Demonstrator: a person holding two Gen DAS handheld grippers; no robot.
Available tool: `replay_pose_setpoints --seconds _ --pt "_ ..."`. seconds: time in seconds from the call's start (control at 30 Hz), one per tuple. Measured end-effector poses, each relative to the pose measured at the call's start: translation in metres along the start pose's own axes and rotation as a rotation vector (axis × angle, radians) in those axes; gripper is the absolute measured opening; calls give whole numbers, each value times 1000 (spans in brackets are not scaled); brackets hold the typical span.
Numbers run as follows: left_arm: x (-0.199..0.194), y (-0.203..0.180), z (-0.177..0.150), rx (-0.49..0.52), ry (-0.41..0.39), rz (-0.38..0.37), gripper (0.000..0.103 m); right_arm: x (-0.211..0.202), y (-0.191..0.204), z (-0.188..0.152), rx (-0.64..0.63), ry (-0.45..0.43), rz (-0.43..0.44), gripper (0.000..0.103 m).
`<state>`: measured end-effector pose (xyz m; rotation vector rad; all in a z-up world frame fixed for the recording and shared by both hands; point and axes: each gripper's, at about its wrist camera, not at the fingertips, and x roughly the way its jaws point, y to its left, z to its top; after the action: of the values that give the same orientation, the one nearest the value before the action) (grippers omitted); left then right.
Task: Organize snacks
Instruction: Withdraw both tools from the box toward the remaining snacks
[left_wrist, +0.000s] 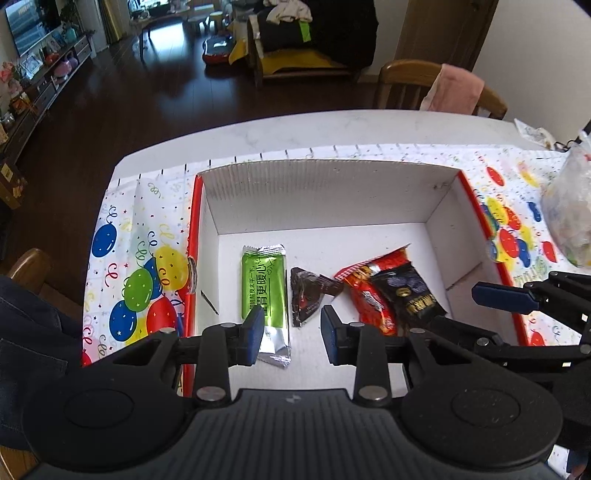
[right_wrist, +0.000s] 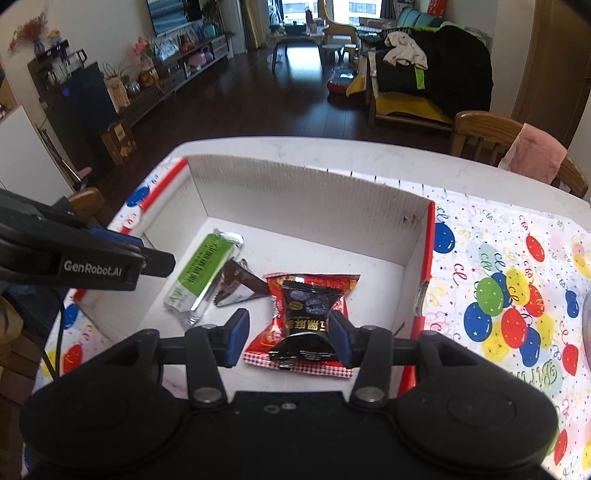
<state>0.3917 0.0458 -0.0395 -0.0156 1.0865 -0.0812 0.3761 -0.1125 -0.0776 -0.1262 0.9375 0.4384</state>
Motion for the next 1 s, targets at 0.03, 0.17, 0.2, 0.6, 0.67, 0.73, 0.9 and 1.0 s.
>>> replay_pose_setpoints --seconds 0.03,0.17,0.2,0.6,0.67,0.73,0.9,1.0 --pt "-4 0 -3 1 -9 -5 40 -4 1 -1 3 -8 3 48" --pt "-21 1 -13 6 -45 -23 45 -21 6 -6 8 -40 6 50" --pt "-26 1 -15 7 -52 -26 45 -26 8 -7 11 -48 9 51" --pt "-76 9 -52 26 -146 -63 59 -68 28 -27 9 -132 25 74" --pt "-84 11 -59 28 -161 -64 62 -75 31 -31 11 -143 42 80" --pt "-91 12 -67 30 -178 -65 66 -82 33 -37 11 -157 56 83" --pt "-105 14 -89 38 -202 -77 67 -96 41 -51 9 -185 57 88" --pt "-111 16 -103 41 -216 -71 70 -105 46 -62 10 -196 54 89"
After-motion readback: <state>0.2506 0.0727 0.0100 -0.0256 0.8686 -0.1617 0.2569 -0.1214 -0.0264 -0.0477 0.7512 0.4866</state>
